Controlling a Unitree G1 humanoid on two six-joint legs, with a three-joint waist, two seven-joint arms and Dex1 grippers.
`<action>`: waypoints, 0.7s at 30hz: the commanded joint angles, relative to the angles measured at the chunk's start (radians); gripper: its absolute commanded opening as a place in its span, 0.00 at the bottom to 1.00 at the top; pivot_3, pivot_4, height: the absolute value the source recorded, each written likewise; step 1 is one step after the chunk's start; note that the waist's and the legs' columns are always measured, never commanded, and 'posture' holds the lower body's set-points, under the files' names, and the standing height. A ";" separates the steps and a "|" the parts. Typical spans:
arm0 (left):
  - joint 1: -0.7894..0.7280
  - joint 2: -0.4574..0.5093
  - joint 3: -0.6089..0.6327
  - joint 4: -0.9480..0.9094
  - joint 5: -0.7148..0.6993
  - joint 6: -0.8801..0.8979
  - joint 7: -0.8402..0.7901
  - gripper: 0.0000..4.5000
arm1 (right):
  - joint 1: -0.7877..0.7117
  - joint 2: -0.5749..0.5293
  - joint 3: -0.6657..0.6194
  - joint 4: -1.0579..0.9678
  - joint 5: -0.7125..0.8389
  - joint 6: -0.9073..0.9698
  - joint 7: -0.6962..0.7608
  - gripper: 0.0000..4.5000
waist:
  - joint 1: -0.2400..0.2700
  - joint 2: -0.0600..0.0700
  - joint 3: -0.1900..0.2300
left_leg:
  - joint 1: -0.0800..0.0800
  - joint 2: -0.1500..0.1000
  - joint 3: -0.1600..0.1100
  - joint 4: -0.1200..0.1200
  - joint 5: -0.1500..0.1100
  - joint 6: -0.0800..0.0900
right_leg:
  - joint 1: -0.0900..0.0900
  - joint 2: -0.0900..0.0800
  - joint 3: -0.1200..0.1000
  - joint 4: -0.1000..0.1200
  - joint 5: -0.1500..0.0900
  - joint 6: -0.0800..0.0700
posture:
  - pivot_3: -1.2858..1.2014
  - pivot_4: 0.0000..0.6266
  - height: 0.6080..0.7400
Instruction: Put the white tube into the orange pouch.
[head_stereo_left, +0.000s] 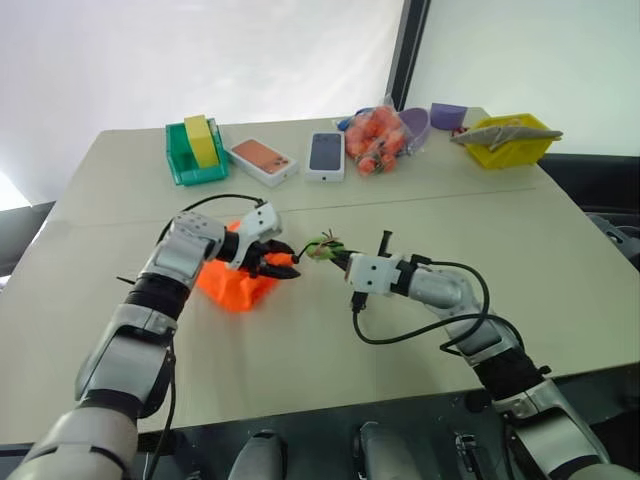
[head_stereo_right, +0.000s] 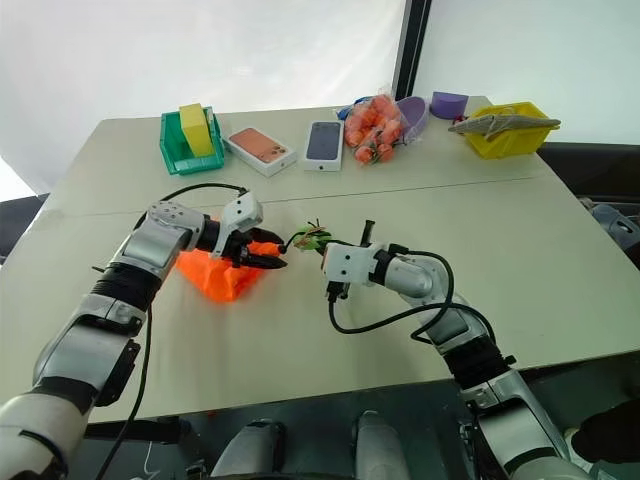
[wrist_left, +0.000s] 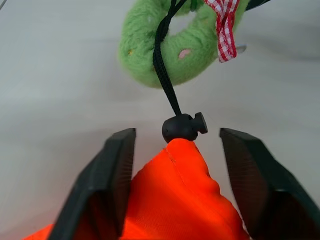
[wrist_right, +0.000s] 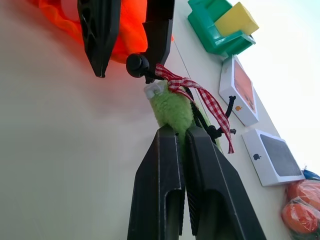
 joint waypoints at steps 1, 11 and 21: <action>0.010 0.003 0.021 -0.048 -0.015 0.017 0.011 0.25 | -0.028 0.004 -0.006 -0.033 -0.003 -0.014 -0.008 0.00 | -0.001 0.000 0.000 | 0.000 0.000 0.000 0.000 0.000 0.000 | 0.000 0.000 0.000 0.000 0.000 0.000 | 0.52 0.24 1.00; 0.036 0.003 0.040 -0.090 -0.057 0.085 0.006 0.16 | -0.017 0.004 -0.006 -0.043 -0.009 -0.009 -0.011 0.00 | 0.000 0.000 0.000 | 0.000 0.000 0.000 0.000 0.000 0.000 | 0.000 0.000 0.000 0.000 0.000 0.000 | 0.52 0.24 1.00; 0.057 0.001 0.046 -0.131 -0.069 0.086 0.035 0.99 | -0.004 0.006 -0.005 -0.055 -0.011 -0.001 -0.009 0.00 | 0.000 0.000 0.000 | 0.000 0.000 0.000 0.000 0.000 0.000 | 0.001 0.000 0.000 0.000 0.000 0.000 | 0.52 0.24 1.00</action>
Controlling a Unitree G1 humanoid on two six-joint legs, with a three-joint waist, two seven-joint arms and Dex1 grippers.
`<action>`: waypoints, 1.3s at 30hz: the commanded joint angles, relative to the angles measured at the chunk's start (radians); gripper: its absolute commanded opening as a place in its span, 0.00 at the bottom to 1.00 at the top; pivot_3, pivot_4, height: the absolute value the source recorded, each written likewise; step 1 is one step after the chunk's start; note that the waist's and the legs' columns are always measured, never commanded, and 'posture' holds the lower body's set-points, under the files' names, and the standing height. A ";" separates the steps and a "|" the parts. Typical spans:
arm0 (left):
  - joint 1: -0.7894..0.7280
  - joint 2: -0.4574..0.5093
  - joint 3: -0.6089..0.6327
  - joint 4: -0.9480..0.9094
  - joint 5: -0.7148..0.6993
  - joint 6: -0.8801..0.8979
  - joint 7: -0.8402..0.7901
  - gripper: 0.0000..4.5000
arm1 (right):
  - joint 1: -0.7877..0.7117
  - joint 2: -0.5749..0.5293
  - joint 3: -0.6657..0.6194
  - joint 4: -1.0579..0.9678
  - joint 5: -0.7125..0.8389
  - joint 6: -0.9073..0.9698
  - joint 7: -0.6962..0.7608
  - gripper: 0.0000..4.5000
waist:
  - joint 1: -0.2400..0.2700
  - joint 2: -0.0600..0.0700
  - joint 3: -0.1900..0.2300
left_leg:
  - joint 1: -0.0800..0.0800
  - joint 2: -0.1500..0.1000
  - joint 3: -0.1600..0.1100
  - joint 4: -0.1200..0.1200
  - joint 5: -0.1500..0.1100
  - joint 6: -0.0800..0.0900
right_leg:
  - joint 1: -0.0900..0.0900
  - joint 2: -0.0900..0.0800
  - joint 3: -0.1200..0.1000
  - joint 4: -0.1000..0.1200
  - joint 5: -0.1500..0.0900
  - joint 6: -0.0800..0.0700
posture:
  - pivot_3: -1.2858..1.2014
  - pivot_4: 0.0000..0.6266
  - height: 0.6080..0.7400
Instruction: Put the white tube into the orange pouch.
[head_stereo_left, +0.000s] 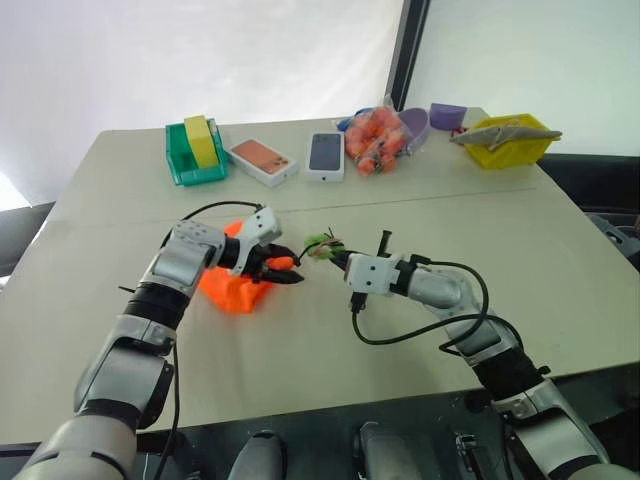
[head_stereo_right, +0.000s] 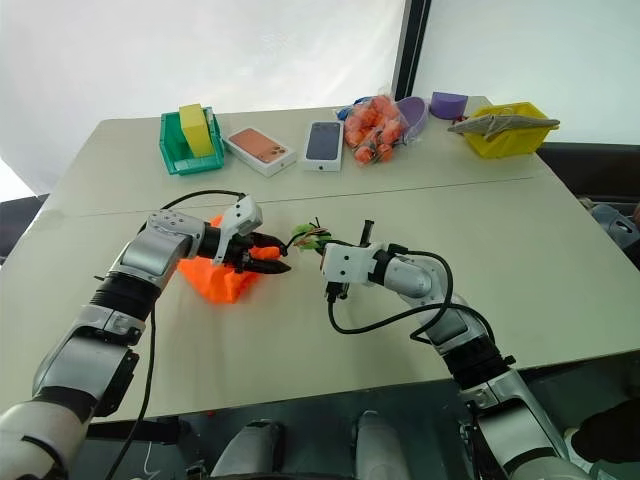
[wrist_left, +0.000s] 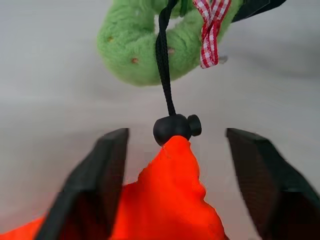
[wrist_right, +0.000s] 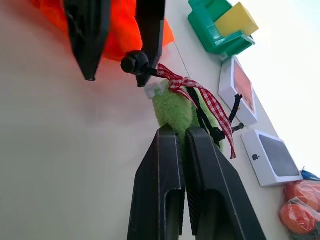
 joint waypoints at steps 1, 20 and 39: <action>0.006 0.000 0.027 -0.039 -0.019 0.000 0.017 0.99 | -0.005 0.005 -0.004 -0.045 0.001 -0.005 -0.009 0.00 | 0.000 0.000 0.000 | 0.000 0.000 0.000 0.000 0.000 0.000 | 0.000 0.000 0.000 0.000 0.000 0.000 | 0.52 0.24 1.00; 0.043 -0.013 0.049 -0.097 -0.048 0.051 0.081 0.14 | 0.006 0.006 0.003 -0.060 0.001 0.005 0.000 0.00 | 0.000 0.000 0.000 | 0.001 0.000 0.000 0.000 0.000 0.000 | 0.001 0.000 0.000 0.000 0.000 0.000 | 0.52 0.24 1.00; 0.196 0.144 0.012 -0.210 0.028 -0.055 0.047 0.05 | 0.008 -0.080 -0.048 0.006 -0.090 0.071 -0.072 0.00 | 0.001 0.000 0.000 | 0.001 0.000 0.000 0.001 0.000 0.000 | 0.001 0.000 0.000 0.001 0.000 0.000 | 0.52 0.24 1.00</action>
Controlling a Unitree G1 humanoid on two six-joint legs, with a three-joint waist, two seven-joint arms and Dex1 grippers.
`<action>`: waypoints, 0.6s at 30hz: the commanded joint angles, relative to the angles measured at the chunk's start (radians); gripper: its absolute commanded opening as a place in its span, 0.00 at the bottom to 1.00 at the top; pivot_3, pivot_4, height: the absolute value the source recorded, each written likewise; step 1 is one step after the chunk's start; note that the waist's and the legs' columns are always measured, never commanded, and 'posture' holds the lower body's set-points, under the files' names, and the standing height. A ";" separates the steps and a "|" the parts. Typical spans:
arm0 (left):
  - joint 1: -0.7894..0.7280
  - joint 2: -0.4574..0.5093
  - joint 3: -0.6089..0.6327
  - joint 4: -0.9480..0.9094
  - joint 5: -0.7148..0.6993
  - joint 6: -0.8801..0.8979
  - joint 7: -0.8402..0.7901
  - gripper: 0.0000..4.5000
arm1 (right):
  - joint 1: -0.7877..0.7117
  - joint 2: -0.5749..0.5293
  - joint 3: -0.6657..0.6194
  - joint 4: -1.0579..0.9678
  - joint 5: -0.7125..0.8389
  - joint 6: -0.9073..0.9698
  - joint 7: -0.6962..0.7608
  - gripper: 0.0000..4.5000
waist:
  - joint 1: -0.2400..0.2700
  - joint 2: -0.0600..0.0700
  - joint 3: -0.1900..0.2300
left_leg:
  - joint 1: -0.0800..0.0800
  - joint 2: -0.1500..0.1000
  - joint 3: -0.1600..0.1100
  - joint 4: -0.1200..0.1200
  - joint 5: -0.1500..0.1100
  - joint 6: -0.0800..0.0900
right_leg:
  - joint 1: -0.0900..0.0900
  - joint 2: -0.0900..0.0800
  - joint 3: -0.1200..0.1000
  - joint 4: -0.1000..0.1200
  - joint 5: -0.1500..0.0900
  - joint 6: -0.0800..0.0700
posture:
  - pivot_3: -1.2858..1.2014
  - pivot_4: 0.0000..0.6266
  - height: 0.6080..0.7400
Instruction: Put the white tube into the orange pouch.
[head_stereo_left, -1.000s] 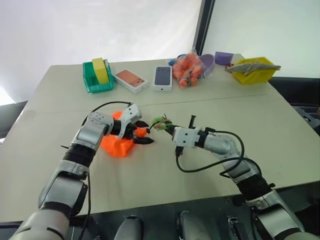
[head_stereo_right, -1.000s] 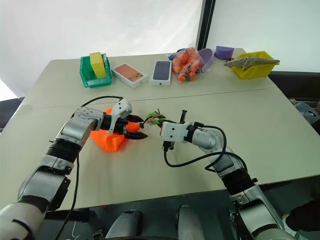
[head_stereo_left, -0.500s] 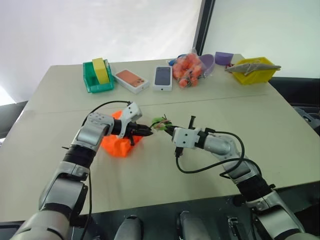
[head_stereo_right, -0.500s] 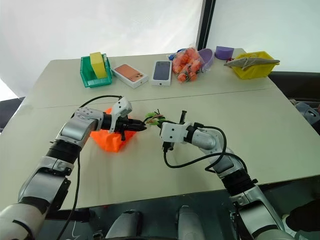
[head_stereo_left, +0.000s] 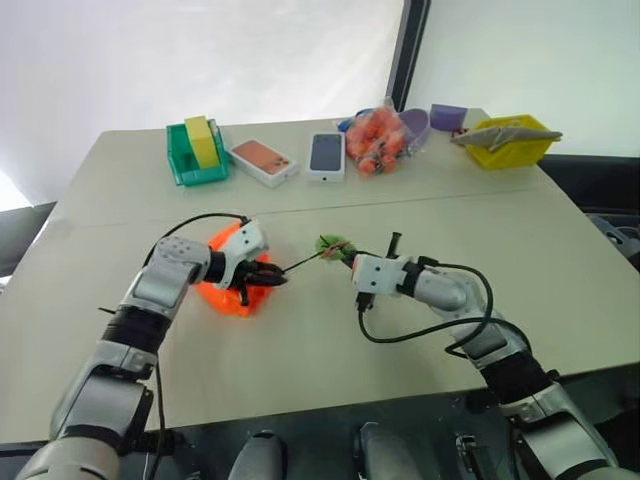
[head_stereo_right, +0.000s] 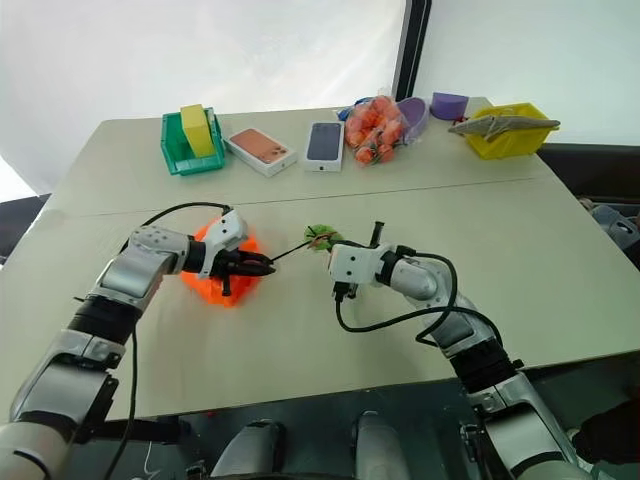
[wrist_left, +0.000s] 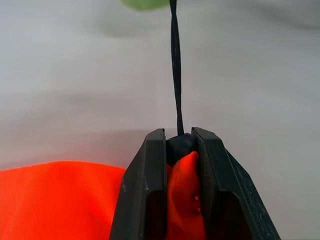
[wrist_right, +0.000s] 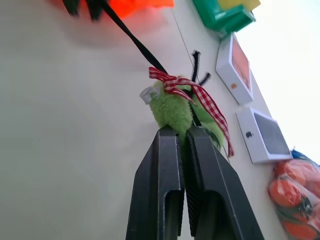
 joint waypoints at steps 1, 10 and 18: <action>0.035 0.046 -0.001 -0.046 0.019 -0.024 -0.003 0.05 | -0.013 -0.035 -0.035 0.009 -0.023 0.012 -0.029 0.00 | 0.000 0.000 0.000 | 0.000 0.000 0.000 0.000 0.000 0.000 | 0.000 0.000 0.000 0.000 0.000 0.000 | 0.52 0.24 1.00; 0.110 0.092 0.019 -0.091 0.020 -0.060 0.016 0.05 | -0.014 -0.044 -0.024 0.024 -0.038 0.016 -0.031 0.00 | -0.002 0.001 -0.001 | 0.001 0.000 0.000 0.000 0.000 0.000 | 0.001 0.000 0.000 0.001 0.000 0.000 | 0.52 0.24 1.00; 0.101 0.039 0.122 -0.128 -0.113 0.031 0.068 0.62 | -0.007 -0.015 -0.008 -0.012 0.001 0.014 0.010 0.00 | -0.001 0.001 -0.001 | 0.002 0.000 0.000 0.000 0.000 0.000 | 0.001 0.000 0.000 0.001 -0.001 -0.002 | 0.52 0.24 1.00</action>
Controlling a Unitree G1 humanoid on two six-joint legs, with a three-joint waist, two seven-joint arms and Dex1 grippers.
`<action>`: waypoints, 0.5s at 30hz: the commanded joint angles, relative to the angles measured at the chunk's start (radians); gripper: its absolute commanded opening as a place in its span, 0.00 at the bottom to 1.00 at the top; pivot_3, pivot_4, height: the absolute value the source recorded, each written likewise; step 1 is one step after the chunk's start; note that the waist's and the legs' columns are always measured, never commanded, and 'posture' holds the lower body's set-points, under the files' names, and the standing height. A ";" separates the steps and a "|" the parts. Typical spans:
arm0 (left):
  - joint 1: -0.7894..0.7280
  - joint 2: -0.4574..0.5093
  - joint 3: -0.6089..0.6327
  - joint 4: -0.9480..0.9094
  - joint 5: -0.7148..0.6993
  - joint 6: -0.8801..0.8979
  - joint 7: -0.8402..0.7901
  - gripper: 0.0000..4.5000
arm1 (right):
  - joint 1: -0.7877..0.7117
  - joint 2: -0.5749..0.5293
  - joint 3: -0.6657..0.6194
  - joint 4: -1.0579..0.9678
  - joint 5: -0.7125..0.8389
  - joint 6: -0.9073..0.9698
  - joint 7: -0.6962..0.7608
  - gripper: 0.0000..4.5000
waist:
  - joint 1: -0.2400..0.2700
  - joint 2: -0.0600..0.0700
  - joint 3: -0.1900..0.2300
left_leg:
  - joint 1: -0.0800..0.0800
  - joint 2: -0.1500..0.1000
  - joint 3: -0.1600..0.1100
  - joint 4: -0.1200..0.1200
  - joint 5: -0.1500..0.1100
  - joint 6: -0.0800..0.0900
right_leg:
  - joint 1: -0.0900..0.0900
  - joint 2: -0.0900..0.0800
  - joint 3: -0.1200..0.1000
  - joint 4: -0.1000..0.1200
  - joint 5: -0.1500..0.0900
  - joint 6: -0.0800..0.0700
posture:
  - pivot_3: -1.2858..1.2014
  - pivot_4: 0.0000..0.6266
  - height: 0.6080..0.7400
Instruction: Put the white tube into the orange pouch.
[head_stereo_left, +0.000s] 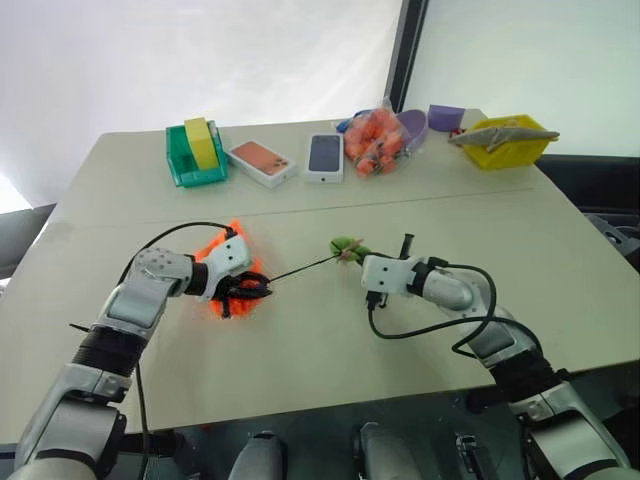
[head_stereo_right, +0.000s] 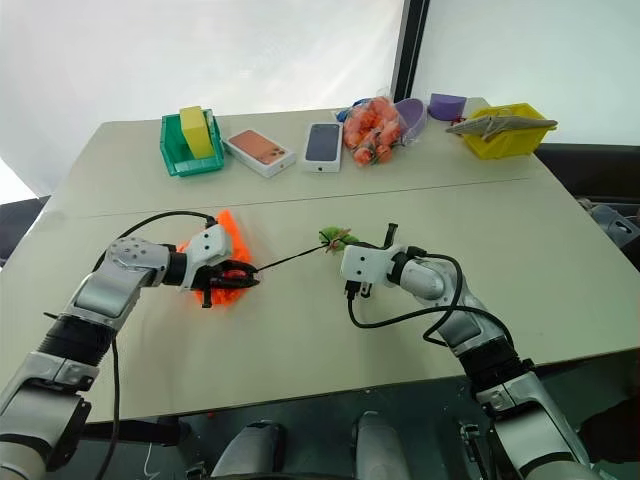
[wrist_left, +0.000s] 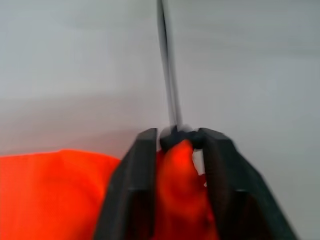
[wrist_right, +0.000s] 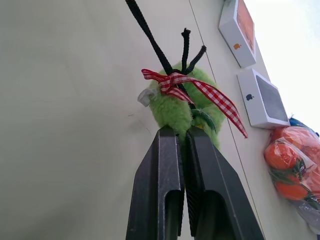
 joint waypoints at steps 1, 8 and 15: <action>-0.005 -0.036 0.110 -0.046 -0.098 0.077 0.065 0.74 | 0.001 0.020 -0.007 -0.058 0.063 0.014 0.047 0.00 | 0.001 0.000 0.000 | 0.000 0.000 0.000 0.000 0.000 0.000 | 0.000 0.000 0.000 0.000 0.000 0.000 | 0.52 0.24 1.00; 0.059 -0.007 0.341 -0.155 -0.264 0.239 0.175 0.97 | 0.072 0.039 -0.027 -0.188 0.194 0.119 0.154 0.56 | -0.007 -0.001 0.000 | 0.000 0.000 -0.001 0.000 0.000 0.000 | 0.000 0.000 0.000 0.000 0.001 0.003 | 0.52 0.24 1.00; 0.290 0.015 0.532 -0.249 -0.279 0.239 0.350 0.97 | 0.186 0.027 -0.108 -0.340 0.401 0.257 0.239 0.68 | -0.009 -0.001 0.000 | 0.000 0.000 -0.001 0.000 0.000 0.000 | 0.000 -0.001 0.000 0.000 0.001 0.003 | 0.52 0.24 1.00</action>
